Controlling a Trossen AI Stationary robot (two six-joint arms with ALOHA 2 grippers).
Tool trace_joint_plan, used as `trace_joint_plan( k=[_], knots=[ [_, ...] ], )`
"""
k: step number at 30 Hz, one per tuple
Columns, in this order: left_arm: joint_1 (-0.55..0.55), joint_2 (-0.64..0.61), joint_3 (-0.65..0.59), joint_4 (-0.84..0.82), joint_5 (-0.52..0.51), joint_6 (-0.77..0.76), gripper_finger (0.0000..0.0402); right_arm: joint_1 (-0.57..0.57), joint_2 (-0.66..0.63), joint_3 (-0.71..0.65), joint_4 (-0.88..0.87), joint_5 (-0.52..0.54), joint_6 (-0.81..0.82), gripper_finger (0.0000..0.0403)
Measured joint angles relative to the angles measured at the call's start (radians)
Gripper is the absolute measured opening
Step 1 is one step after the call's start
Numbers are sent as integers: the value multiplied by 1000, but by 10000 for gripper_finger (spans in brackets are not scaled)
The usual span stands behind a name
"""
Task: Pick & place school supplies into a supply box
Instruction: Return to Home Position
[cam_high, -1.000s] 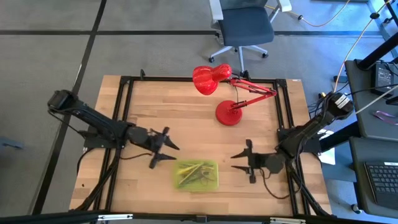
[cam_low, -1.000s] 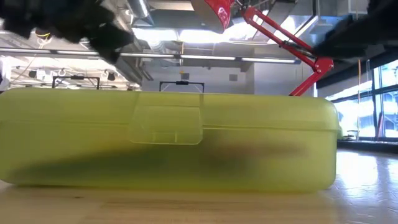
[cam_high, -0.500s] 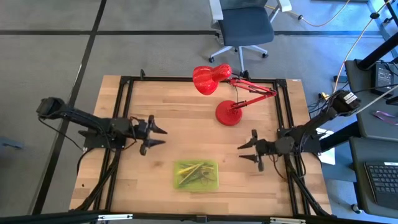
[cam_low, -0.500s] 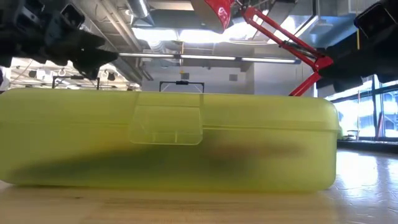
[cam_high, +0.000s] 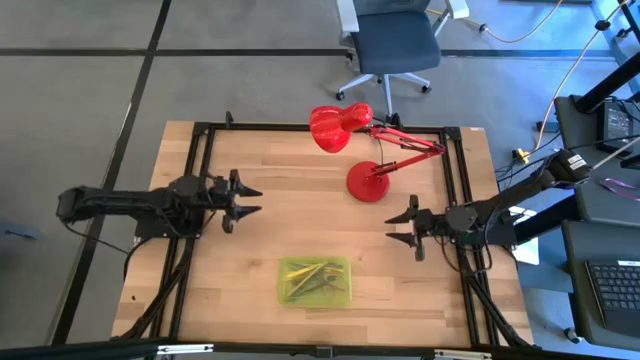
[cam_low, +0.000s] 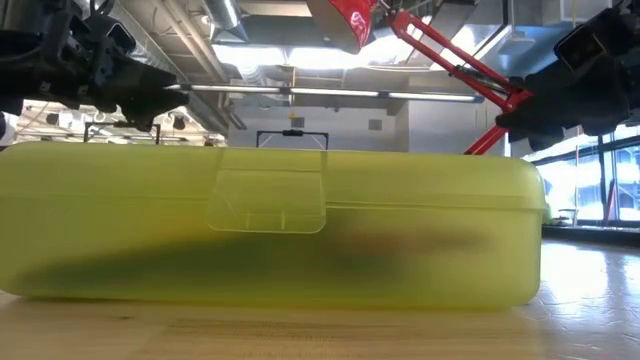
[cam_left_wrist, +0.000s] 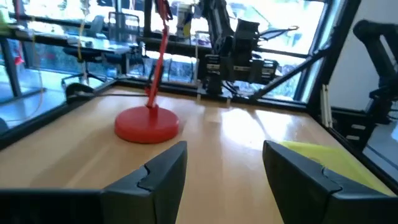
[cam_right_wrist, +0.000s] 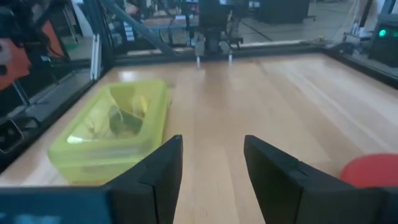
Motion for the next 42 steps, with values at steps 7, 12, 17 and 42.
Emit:
trace_joint_plan(
  k=[7, 12, 17, 42],
  knots=[
    [120, -120, 0, -133, 74, 3, 203, 0, -133, 0, -129, -7, 3, 177],
    [165, -167, 0, -157, 79, 4, 203, 0, -227, 0, -199, -6, 4, 177],
    [199, -206, 0, -164, 152, 5, 203, 0, -347, 0, -297, -6, 8, 177],
    [253, -286, 0, -261, 176, 20, 203, 3, -808, 0, -574, -31, -86, 177]
  ],
)
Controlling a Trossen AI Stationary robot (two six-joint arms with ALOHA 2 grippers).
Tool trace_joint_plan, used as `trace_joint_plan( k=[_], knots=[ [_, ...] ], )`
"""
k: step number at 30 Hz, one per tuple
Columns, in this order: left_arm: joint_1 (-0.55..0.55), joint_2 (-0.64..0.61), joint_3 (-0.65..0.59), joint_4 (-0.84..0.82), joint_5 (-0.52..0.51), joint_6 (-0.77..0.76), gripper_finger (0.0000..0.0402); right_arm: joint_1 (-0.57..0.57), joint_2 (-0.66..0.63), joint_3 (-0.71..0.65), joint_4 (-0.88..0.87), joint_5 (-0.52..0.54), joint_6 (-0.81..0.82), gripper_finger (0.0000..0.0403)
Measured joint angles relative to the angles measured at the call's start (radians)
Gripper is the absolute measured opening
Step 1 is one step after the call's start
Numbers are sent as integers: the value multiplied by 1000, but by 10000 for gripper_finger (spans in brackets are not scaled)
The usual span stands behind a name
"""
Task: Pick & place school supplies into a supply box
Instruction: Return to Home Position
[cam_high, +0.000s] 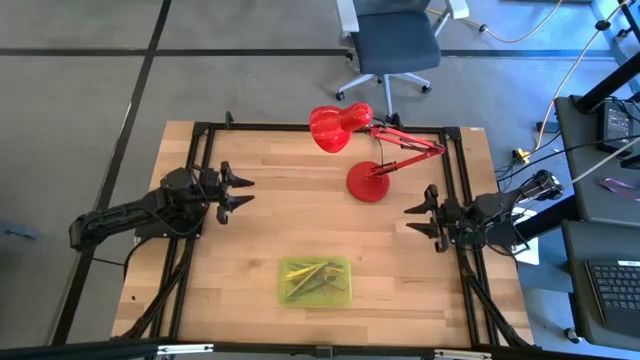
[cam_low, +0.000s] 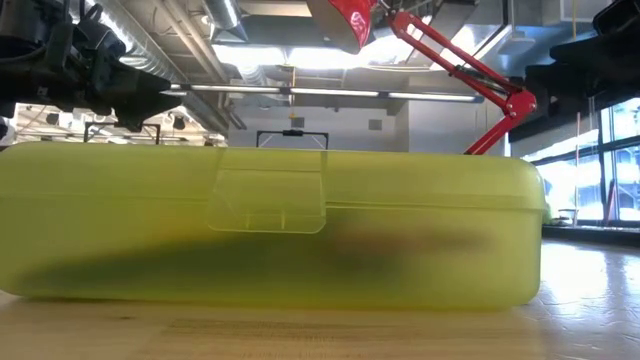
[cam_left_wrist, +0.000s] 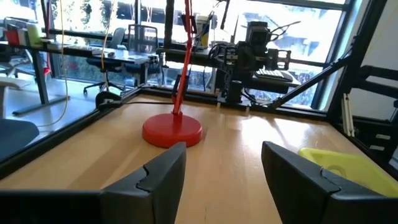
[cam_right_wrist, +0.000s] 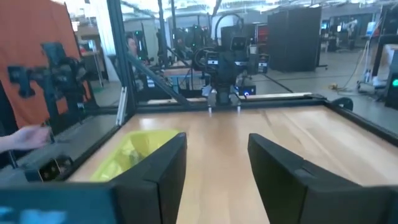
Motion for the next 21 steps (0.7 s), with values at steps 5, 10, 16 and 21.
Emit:
trace_joint_plan(
  k=[5, 10, 16, 21],
  knots=[
    [0, 0, 0, 0, 0, 0, 203, 0, -3, 0, 0, 0, -44, 177],
    [0, 0, 0, 0, 0, 0, 203, 0, -3, 0, 1, 0, -43, 177],
    [0, 0, 0, 0, 1, 0, 204, 0, -3, 0, 1, 0, -42, 177],
    [0, 0, 0, 0, 1, 0, 204, 0, -3, 0, 1, 0, -44, 177]
  ],
)
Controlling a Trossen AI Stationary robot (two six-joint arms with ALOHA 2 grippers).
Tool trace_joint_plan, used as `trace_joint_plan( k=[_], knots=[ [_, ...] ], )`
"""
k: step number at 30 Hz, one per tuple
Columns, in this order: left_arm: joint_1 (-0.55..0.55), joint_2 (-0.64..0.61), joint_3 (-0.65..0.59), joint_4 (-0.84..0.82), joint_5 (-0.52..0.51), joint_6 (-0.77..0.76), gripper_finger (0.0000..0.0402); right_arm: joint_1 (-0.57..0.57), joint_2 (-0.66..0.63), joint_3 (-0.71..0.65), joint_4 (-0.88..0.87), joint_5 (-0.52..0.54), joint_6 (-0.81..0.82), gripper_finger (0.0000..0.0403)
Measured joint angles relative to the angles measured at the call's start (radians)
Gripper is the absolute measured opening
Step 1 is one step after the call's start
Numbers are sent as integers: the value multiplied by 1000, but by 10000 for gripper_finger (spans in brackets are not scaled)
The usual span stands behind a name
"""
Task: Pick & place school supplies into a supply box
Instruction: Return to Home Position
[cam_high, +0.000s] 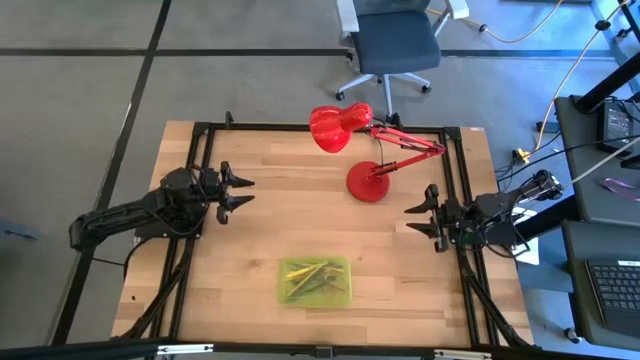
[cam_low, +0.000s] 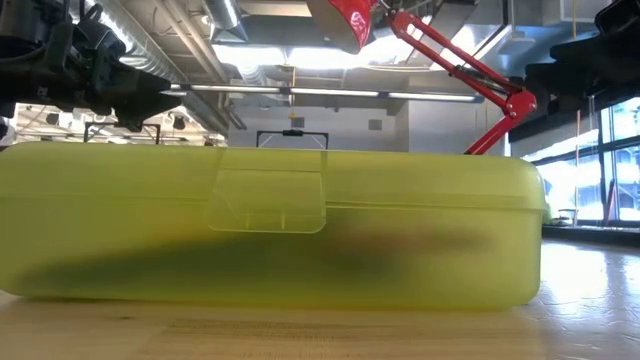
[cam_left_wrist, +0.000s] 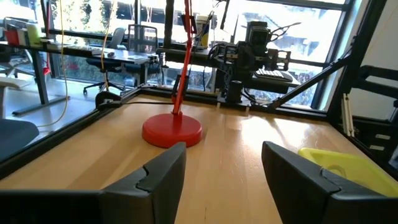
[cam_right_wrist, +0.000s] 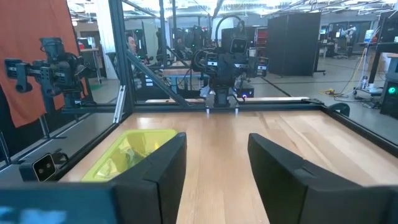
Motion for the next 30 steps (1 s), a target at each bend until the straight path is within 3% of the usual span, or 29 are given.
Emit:
trace_joint_plan(
  k=[30],
  knots=[
    [0, 0, 0, 0, 0, 0, 201, 0, 1, 1, 0, 0, -1, 177]
  ],
)
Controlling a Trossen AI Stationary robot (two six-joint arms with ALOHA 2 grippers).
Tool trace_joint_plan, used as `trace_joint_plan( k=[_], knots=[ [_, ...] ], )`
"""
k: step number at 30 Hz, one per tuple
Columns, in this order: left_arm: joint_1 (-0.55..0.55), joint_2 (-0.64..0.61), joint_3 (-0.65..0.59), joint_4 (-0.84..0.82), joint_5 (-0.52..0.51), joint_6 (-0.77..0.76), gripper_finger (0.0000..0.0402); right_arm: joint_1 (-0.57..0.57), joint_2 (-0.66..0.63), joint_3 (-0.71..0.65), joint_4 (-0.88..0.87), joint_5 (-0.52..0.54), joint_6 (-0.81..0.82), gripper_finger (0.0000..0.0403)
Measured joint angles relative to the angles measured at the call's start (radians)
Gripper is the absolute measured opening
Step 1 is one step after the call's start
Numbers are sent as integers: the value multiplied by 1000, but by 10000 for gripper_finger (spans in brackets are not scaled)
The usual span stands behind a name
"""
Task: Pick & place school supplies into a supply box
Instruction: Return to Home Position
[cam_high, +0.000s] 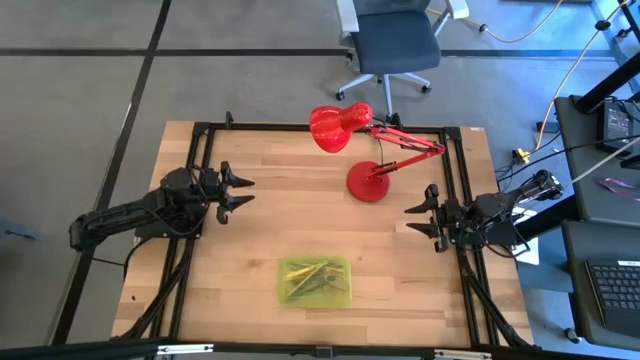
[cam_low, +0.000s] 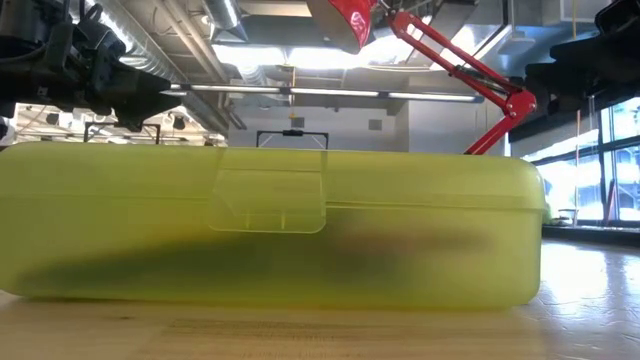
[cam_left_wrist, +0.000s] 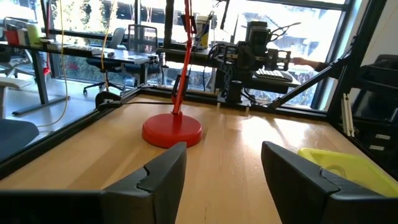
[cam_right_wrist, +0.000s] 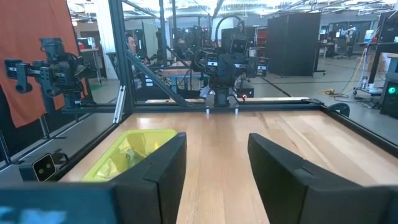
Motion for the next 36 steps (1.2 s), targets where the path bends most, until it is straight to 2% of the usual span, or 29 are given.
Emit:
trace_joint_plan(
  k=[36],
  knots=[
    [0, 0, 0, 0, 0, 0, 196, 0, 0, 0, 0, 0, 0, 177]
  ],
)
